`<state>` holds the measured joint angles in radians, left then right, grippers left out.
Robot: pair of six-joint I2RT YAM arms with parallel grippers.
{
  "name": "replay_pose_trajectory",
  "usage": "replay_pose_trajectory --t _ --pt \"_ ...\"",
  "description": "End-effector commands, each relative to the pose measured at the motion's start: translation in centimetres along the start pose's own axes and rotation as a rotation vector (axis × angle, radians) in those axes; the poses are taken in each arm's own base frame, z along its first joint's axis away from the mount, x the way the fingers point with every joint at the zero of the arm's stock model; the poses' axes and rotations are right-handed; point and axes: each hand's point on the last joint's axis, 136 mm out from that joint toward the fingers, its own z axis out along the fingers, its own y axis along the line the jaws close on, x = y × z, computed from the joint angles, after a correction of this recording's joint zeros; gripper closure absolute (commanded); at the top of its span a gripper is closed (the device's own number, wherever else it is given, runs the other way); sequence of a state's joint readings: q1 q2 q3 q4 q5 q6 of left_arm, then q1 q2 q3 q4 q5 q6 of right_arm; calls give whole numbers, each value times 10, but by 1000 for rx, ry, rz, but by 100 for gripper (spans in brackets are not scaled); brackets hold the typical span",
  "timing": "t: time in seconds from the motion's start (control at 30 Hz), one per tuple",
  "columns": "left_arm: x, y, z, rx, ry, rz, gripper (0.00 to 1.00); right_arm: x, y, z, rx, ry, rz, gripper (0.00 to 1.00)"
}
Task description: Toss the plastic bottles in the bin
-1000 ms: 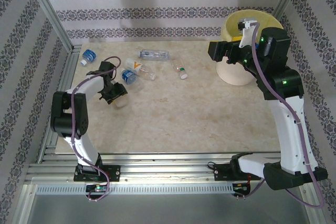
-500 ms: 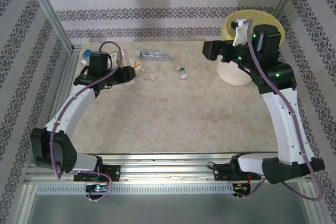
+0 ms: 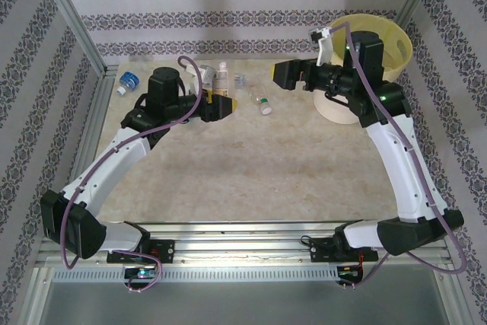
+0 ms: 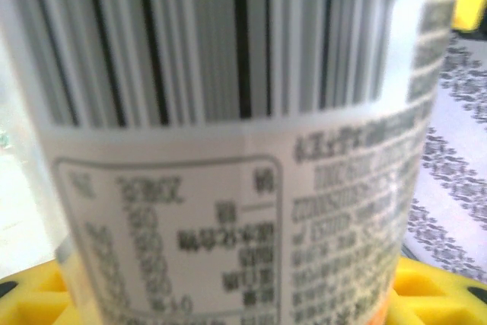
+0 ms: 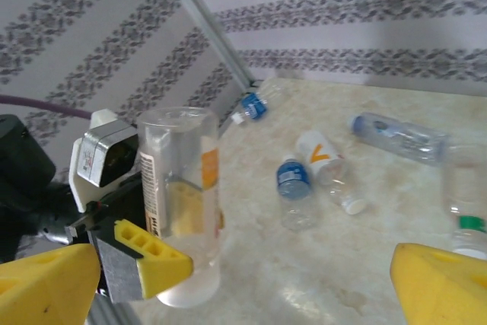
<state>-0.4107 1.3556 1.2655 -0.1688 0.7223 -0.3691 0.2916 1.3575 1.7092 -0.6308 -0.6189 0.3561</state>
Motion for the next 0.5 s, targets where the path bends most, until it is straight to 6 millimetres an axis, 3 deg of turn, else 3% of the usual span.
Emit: replay_pose_trajectory --t 0.0,0.23,0.47 --pt "-22 -40 8 142 -48 61 53 0 29 8 -154 17 1 2" --pt "-25 -67 22 225 -45 67 54 14 51 25 -266 80 -21 2" --pt "-31 -84 25 281 -54 78 55 21 47 35 -261 112 -19 3"
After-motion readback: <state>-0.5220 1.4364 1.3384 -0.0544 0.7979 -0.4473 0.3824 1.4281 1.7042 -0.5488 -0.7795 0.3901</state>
